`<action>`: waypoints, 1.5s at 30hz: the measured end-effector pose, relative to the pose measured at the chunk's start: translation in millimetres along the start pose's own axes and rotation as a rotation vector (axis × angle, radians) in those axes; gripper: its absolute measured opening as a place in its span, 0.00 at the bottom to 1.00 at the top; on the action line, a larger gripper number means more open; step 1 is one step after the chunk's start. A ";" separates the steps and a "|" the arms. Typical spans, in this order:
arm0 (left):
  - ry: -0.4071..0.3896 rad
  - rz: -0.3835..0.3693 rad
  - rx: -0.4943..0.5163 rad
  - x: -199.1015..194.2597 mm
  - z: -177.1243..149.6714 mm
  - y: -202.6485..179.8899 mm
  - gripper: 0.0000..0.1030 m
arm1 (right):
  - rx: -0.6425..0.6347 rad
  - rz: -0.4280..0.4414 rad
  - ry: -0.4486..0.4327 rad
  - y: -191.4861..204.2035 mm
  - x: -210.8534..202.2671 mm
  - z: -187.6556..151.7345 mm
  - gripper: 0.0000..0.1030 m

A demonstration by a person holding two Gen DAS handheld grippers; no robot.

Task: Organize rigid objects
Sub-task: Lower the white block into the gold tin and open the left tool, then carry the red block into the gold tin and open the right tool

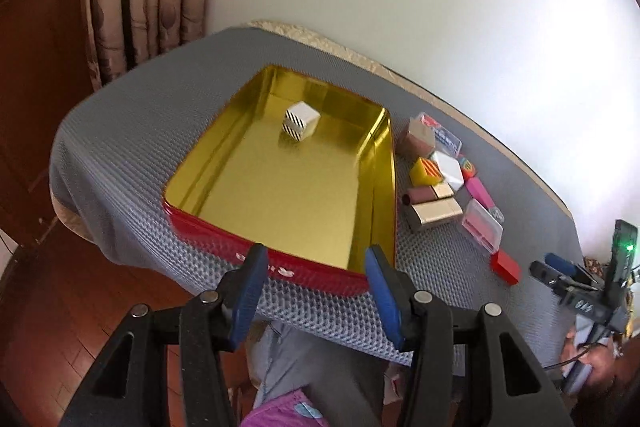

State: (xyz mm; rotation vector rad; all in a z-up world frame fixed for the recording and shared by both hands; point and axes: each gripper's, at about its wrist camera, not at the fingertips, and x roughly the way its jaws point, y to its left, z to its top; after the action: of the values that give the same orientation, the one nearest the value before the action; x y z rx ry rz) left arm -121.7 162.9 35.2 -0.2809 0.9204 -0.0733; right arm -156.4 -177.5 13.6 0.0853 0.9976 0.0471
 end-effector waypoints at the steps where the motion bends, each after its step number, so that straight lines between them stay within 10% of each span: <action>1: 0.012 -0.005 -0.005 2.1 -1.1 0.2 0.50 | -0.062 -0.004 0.009 5.8 4.8 1.4 0.85; 6: 0.023 -0.013 0.006 3.8 -3.1 -5.2 0.50 | -0.306 0.000 0.151 18.0 45.5 5.8 0.68; 7: 0.021 -0.010 0.012 3.6 -3.3 -6.1 0.50 | -0.330 0.046 0.214 15.0 57.7 5.1 0.45; 10: 0.028 0.000 0.036 5.0 -4.1 -8.3 0.50 | -0.313 0.074 0.254 6.1 65.2 8.5 0.27; 16: 0.030 0.011 0.013 6.6 -4.1 -2.4 0.50 | -0.229 0.139 0.223 18.4 34.3 19.5 0.26; 23: 0.025 0.031 -0.025 6.7 -1.5 10.0 0.50 | -0.217 0.360 0.078 120.1 24.4 109.2 0.26; 32: -0.002 0.093 -0.021 6.5 1.4 22.3 0.50 | -0.261 0.266 0.164 223.9 131.1 169.4 0.26; 45: 0.043 0.107 -0.017 15.5 2.2 30.7 0.50 | -0.187 0.184 0.275 242.7 197.3 178.5 0.26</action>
State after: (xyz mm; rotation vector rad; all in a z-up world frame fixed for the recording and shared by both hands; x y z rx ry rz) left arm -112.3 190.1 16.2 -0.2462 0.9780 0.0275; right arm 100.4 70.8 -32.6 -0.0018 1.2527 0.3275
